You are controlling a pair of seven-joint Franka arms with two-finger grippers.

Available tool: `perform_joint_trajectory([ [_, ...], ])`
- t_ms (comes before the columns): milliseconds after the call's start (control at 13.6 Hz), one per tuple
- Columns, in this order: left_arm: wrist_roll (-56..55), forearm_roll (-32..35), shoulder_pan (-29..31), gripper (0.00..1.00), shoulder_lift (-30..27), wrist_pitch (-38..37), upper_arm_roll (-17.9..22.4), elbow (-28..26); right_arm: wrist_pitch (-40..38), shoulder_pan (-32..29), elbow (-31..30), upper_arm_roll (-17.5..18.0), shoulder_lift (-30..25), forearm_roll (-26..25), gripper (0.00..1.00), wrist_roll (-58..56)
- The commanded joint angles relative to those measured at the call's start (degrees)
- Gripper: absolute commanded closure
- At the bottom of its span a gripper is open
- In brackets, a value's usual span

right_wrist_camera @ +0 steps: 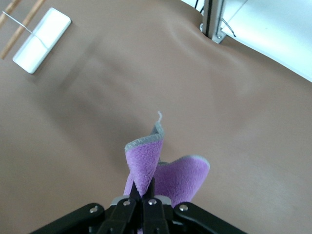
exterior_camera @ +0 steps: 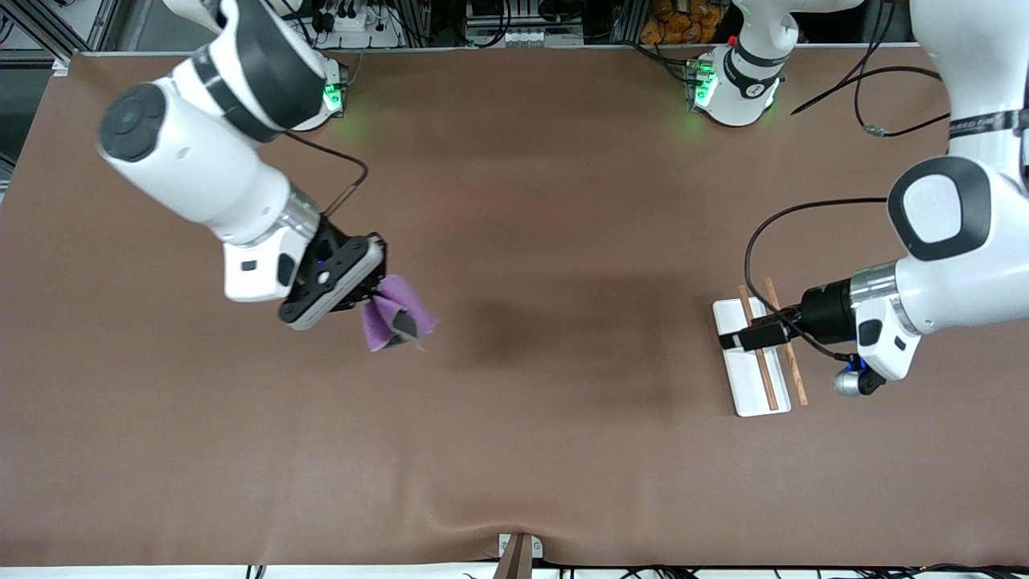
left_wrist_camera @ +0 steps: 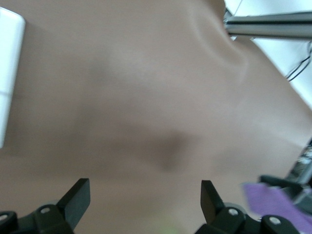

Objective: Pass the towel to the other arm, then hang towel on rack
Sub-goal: 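Lift the towel with the right gripper while the left gripper approaches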

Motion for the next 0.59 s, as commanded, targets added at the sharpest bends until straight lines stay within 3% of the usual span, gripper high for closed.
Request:
perform_joint_trajectory([
  [0,-4.3,-3.4,-1.9,0.0,1.9,3.4,-0.2,1.2,2.7,2.8,0.6,-0.1,2.0,1.6,1.0,5.8],
  [221,-11.4,-7.2,-5.2,0.0,4.4,6.0,-0.2,1.2,5.4,7.0,0.5,-0.2,2.9,1.7,1.0,18.5],
  [517,-19.6,-7.6,-9.8,0.0,6.0,9.1,-0.1,0.7,9.7,11.4,0.7,-0.2,5.1,1.8,1.0,31.8],
])
